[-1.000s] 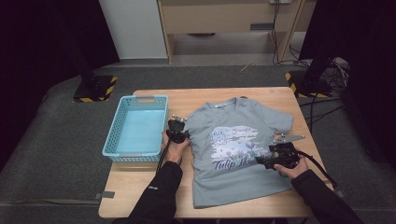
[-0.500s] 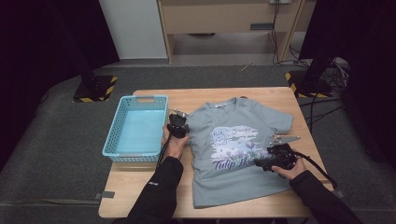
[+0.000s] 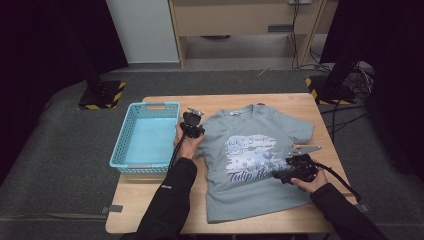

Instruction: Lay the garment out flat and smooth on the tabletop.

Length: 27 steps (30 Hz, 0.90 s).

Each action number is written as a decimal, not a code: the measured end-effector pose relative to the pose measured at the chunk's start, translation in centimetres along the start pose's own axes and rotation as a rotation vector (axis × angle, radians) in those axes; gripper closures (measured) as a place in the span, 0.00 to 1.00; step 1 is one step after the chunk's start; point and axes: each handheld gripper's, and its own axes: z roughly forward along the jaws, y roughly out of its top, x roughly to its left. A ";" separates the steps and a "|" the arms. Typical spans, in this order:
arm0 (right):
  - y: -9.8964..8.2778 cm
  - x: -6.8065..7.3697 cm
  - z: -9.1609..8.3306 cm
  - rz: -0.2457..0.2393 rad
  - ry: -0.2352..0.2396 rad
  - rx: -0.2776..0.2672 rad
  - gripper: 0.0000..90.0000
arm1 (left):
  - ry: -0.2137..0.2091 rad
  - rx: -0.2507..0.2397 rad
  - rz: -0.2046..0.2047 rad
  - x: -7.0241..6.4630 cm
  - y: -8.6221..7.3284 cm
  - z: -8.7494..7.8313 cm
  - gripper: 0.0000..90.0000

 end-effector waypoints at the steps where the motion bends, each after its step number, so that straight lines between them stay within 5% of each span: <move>1: 0.0 0.0 0.0 0.002 0.000 0.002 0.15 | 0.006 0.003 0.007 -0.2 -0.1 0.3 0.64; 10: 0.1 0.1 0.1 0.000 0.004 0.009 0.15 | 0.018 0.068 -0.064 0.4 -1.1 3.7 0.53; 17: 0.0 0.2 0.2 -0.003 0.014 0.010 0.15 | 0.033 0.113 -0.075 0.4 -1.7 5.1 0.64; 21: 0.0 0.2 0.1 -0.002 0.019 0.010 0.15 | 0.044 0.097 -0.076 0.5 -1.6 5.5 0.75; 27: -0.1 0.4 0.3 -0.006 0.024 0.020 0.15 | 0.099 0.076 -0.059 0.8 -1.1 6.5 0.75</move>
